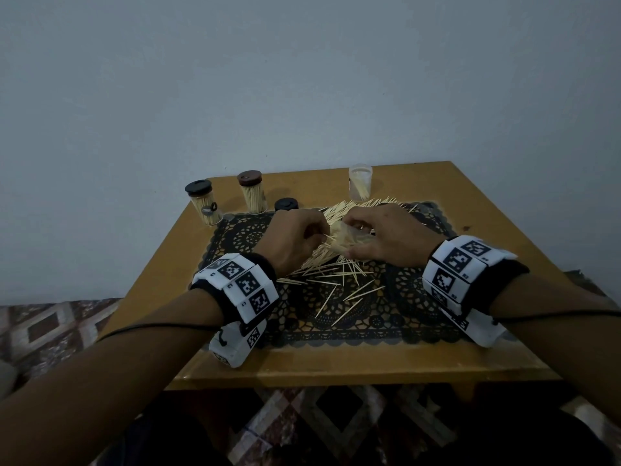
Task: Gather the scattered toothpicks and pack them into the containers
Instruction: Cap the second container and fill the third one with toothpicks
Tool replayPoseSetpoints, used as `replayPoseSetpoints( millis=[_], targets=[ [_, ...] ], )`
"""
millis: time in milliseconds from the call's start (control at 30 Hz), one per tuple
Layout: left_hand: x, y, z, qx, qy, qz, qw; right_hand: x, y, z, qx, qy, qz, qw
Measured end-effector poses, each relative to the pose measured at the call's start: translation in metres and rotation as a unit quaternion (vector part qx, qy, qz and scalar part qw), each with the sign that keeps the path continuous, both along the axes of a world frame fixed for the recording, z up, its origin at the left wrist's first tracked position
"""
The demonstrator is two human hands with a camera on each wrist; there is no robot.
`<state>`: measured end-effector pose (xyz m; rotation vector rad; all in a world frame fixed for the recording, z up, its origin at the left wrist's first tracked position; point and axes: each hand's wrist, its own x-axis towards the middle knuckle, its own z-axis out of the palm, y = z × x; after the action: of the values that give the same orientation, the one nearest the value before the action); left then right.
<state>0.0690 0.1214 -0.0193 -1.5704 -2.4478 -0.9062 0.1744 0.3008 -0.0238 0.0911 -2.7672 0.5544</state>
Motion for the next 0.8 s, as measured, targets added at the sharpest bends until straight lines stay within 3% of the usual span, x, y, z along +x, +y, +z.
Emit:
replayPoseSetpoints(
  millis=[100, 233, 433, 533, 667, 800],
  targets=[
    [0.0005, 0.0003, 0.0018, 0.017, 0.021, -0.007, 1.0, 0.0001, -0.0024, 0.0008, -0.003, 0.002, 0.007, 1.0],
    [0.0048, 0.0006, 0.0018, 0.07, -0.026, -0.024, 0.997, -0.0006, -0.0011, -0.0009, -0.016, 0.007, -0.016, 1.0],
    [0.0038, 0.0005, 0.0011, 0.01, -0.015, -0.011, 1.0, -0.0002, 0.0024, 0.0006, -0.016, 0.017, -0.033, 0.999],
    [0.0036, 0.0014, 0.0005, -0.032, -0.013, -0.028, 0.999, -0.0005, 0.0039, -0.0004, -0.001, 0.023, -0.021, 1.0],
    [0.0045, 0.0003, 0.0008, -0.018, -0.035, -0.04, 0.998, 0.001, 0.0043, 0.0004, -0.01, 0.021, -0.005, 1.0],
    [0.0015, 0.0019, -0.0029, -0.078, -0.034, -0.047, 0.995, 0.0018, 0.0044, 0.0012, -0.026, 0.027, 0.012, 0.999]
  ],
)
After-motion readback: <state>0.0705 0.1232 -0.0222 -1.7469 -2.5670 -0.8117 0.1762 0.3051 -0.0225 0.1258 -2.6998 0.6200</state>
